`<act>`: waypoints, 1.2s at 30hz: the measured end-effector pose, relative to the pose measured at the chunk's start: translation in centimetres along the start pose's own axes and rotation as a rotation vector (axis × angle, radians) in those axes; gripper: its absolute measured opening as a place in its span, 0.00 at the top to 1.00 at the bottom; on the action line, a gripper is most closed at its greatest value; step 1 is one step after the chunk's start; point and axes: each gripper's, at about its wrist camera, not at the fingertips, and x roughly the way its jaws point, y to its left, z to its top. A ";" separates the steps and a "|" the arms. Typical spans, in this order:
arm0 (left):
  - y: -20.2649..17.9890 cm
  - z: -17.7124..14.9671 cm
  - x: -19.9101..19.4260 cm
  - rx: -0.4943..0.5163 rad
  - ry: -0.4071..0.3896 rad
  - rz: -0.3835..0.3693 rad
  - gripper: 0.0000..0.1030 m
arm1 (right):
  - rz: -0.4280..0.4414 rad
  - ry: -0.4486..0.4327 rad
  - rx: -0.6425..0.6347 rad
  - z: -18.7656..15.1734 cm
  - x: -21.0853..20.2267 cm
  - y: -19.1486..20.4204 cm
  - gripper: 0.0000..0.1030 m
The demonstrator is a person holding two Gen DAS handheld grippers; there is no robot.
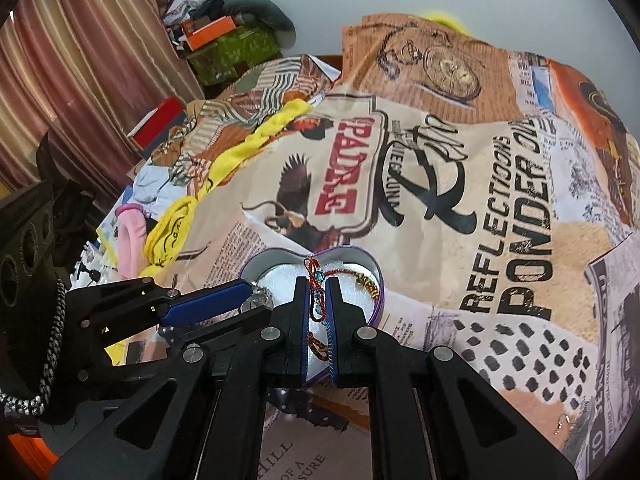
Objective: Organize jewelry
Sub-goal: 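Open the left tool over the tin while the right tool releases the earring inside, then move both open tools back to the remaining rings and earrings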
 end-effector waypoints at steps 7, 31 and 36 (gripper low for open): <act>0.3 0.0 0.1 -0.006 0.005 0.007 0.80 | -0.007 0.008 -0.017 0.0 0.2 0.3 0.93; 0.7 0.3 -4.9 -0.044 -0.055 0.053 0.68 | -0.098 -0.048 -0.033 -0.8 -3.6 0.5 0.60; -0.5 0.5 -6.0 -0.019 -0.081 0.062 0.66 | -0.120 -0.091 -0.031 -1.4 -5.7 0.0 0.60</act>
